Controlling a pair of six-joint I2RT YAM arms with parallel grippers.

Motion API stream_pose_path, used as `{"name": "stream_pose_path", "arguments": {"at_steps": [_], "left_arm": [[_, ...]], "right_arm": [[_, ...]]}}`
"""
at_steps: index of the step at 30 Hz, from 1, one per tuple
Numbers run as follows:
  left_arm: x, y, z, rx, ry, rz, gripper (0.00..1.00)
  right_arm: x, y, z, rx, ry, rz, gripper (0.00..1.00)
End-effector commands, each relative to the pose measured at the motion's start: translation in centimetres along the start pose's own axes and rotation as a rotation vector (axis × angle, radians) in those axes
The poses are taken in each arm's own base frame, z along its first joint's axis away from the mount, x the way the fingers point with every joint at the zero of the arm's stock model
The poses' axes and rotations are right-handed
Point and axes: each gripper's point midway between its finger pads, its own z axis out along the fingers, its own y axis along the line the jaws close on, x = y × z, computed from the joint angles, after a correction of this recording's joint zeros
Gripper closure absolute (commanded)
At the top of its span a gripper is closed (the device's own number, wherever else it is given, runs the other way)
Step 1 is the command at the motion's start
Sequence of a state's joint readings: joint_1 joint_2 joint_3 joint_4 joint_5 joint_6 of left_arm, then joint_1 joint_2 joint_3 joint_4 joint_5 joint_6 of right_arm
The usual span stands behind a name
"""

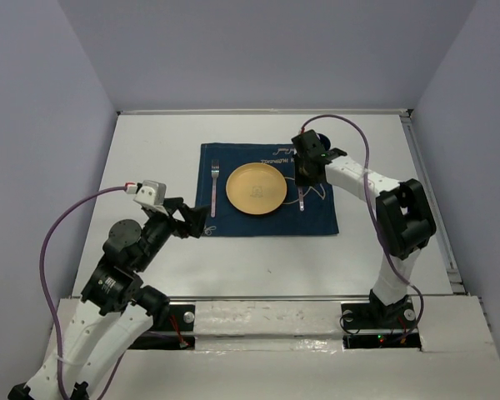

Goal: Set the dinner table for one person

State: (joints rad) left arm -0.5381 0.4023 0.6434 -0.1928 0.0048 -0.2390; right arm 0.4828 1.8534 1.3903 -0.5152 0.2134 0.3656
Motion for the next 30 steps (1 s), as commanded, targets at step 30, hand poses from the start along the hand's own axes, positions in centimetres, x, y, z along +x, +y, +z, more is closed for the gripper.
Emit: {"name": "stream_pose_path", "arguments": {"at_steps": [30], "left_arm": [[-0.9,-0.1,0.5,0.015,-0.02,0.012,0.08]], "right_arm": [[-2.0,0.0,4.3,0.049,-0.021,0.037,0.95]]}}
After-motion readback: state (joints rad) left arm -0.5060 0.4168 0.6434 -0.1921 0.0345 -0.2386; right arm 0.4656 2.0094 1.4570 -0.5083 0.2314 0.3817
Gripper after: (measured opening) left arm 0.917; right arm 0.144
